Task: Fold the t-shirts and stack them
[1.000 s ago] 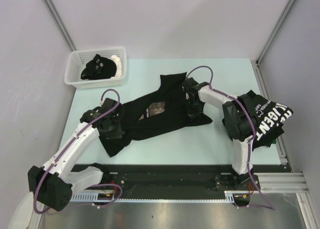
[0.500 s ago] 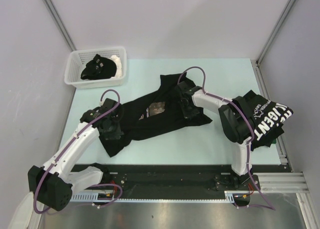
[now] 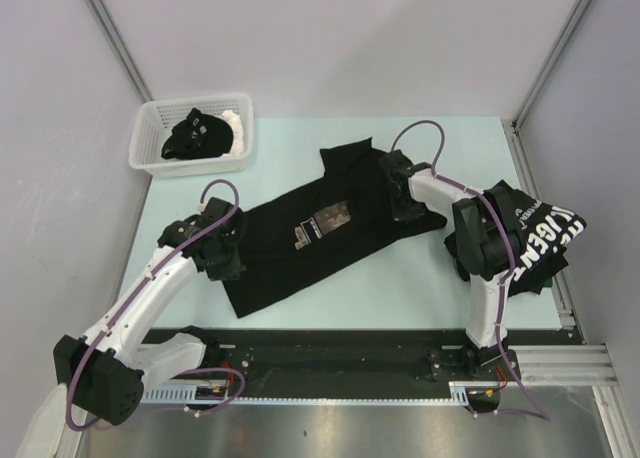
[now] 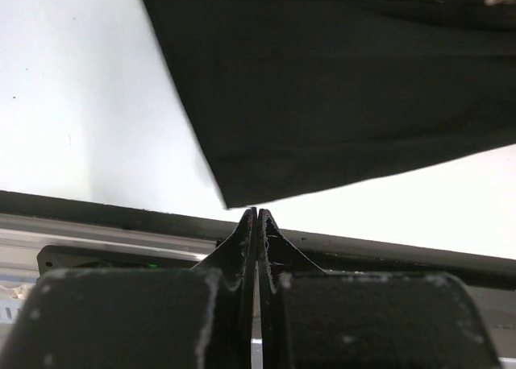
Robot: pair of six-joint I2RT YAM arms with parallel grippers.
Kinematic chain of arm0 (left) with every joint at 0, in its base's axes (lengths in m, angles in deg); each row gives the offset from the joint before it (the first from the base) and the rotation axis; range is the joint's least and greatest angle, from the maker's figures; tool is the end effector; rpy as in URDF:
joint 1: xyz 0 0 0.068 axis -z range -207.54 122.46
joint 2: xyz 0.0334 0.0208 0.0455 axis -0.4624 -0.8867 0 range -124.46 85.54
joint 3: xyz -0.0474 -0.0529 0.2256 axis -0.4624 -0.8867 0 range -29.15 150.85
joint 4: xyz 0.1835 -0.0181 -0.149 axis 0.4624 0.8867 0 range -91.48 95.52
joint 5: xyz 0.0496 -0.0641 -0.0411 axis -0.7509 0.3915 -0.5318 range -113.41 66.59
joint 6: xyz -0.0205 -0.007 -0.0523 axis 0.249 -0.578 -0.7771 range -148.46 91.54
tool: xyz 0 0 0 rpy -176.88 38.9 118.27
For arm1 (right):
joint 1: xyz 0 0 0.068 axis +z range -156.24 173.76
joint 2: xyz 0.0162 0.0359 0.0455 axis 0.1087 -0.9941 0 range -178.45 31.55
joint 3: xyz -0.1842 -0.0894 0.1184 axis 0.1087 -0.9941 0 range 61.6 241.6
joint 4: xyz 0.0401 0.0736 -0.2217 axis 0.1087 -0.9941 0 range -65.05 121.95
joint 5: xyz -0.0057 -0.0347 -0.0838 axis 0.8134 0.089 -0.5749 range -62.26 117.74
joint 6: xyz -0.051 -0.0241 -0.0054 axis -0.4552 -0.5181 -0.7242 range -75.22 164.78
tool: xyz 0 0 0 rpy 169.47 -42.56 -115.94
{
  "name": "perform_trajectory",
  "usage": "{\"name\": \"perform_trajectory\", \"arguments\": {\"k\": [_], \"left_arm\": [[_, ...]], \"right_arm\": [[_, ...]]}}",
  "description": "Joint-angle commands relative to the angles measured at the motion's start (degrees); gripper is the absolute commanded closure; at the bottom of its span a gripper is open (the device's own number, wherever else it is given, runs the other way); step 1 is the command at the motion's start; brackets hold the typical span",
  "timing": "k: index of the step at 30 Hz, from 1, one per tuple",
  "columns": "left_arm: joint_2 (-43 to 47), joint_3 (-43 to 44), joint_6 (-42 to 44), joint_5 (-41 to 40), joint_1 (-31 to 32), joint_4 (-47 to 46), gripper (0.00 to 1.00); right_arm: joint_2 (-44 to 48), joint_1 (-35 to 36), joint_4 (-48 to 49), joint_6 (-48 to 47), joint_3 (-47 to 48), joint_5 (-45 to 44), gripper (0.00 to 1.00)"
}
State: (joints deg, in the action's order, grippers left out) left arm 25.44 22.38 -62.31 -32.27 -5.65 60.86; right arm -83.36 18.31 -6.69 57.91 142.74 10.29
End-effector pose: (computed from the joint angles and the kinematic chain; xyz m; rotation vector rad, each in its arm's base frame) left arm 0.1596 -0.0575 0.2296 -0.3251 2.7568 -0.0281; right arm 0.3362 0.1406 0.1404 -0.2081 2.7359 -0.2613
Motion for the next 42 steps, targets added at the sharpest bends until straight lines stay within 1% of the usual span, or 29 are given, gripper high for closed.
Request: {"name": "perform_trajectory", "arguments": {"k": [1,5,7,8,9,10,11,12,16,17,18,19,20,21,22,23,24,26,29,30,31,33,34,35,36,38,42], "left_arm": [[-0.5,1.2,1.8,-0.2,0.3,-0.4,0.99],[-1.7,1.8,2.4,-0.2,0.3,-1.2,0.99],[-2.4,2.0,2.5,0.1,0.3,-1.7,0.99],[-2.7,2.1,2.6,0.2,0.3,-2.0,0.99],[-2.8,2.1,2.6,0.2,0.3,-2.1,0.98],[-3.0,2.2,2.6,0.2,0.3,-2.4,0.99],[-3.4,2.3,2.6,0.5,0.3,-2.6,0.99],[-3.6,2.4,2.6,0.6,0.3,-2.7,0.98],[-4.0,3.1,2.6,0.6,0.3,-3.6,0.99],[-4.0,3.3,2.6,0.5,0.3,-3.8,0.98],[-4.0,3.4,2.6,0.6,0.3,-4.0,0.98],[-4.1,3.4,2.6,0.6,0.3,-4.4,0.98],[-4.2,3.4,2.6,0.4,0.3,-4.6,0.98],[-4.5,3.5,2.6,0.4,0.3,-4.6,0.97],[-4.9,3.5,2.5,0.5,0.3,-4.9,0.97],[-4.9,3.7,2.4,0.6,0.3,-5.0,0.97],[-5.2,3.8,2.4,0.7,0.3,-5.0,0.97],[-5.4,3.9,2.2,0.6,0.3,-5.2,0.97],[-5.7,3.9,2.2,0.6,0.3,-5.5,0.97],[-5.9,3.9,2.3,0.5,0.3,-5.6,0.97],[-6.2,3.8,2.3,0.4,0.3,-5.6,0.97],[-6.3,3.7,2.3,0.4,0.3,-6.1,0.96],[-6.3,3.7,2.3,0.5,0.3,-6.3,0.96],[-6.4,3.7,2.1,0.3,0.3,-6.5,0.95],[-6.6,3.8,1.9,0.0,0.3,-6.6,0.95],[-7.0,4.1,1.5,-0.6,0.3,-6.8,0.9],[-8.4,5.2,0.6,-1.1,0.3,-6.1,0.86]], "right_arm": [[-0.9,-3.4,0.5,-0.6,-0.3,-4.9,1.0],[-1.2,-2.6,0.1,-0.6,0.6,-3.8,1.0],[-1.3,-2.1,-0.5,0.2,1.0,-1.9,0.99],[-1.2,-1.9,-0.6,0.4,1.5,-1.4,0.92],[-1.0,-1.4,-0.6,0.5,1.6,-0.7,0.73],[-0.4,-1.2,-0.7,0.8,2.2,-0.7,0.66],[0.1,-0.9,-0.5,0.7,2.9,-0.4,0.64],[0.6,-0.6,-0.4,0.3,3.5,0.0,0.56],[3.1,0.3,-1.4,-1.2,8.6,-0.6,0.39],[3.5,0.4,-1.8,-1.5,12.2,-0.7,0.29],[3.3,0.4,-3.4,-1.9,14.5,-1.1,0.13],[3.1,0.6,-3.9,-2.2,16.9,-1.5,0.01],[2.4,0.7,-4.4,-3.3,18.9,-1.7,0.0],[1.7,0.6,-6.0,-3.6,23.7,-2.1,0.0],[1.0,0.5,-7.1,-4.0,26.1,-2.2,0.0],[-1.0,0.4,-8.3,-4.4,28.5,-2.6,0.0],[-1.9,0.2,-10.5,-4.9,33.2,-3.5,0.0],[-3.2,0.0,-11.1,-5.8,35.9,-4.3,0.0],[-5.8,-1.1,-8.9,-7.8,39.2,-4.0,0.0],[-8.2,-1.4,-8.1,-8.5,40.1,-3.6,0.0],[-9.6,-1.9,-8.0,-8.4,43.2,-3.0,0.0],[-13.3,-3.4,-8.6,-8.6,47.4,-0.9,0.0],[-16.9,-3.8,-8.7,-8.8,49.4,-0.3,0.0],[-18.5,-4.4,-8.8,-8.6,53.4,1.4,0.0],[-19.9,-5.7,-8.7,-8.4,55.0,3.0,0.0],[-22.6,-7.0,-7.5,-7.2,57.5,6.6,0.0],[-24.2,-8.1,1.7,-9.0,57.5,12.0,0.0]]}}
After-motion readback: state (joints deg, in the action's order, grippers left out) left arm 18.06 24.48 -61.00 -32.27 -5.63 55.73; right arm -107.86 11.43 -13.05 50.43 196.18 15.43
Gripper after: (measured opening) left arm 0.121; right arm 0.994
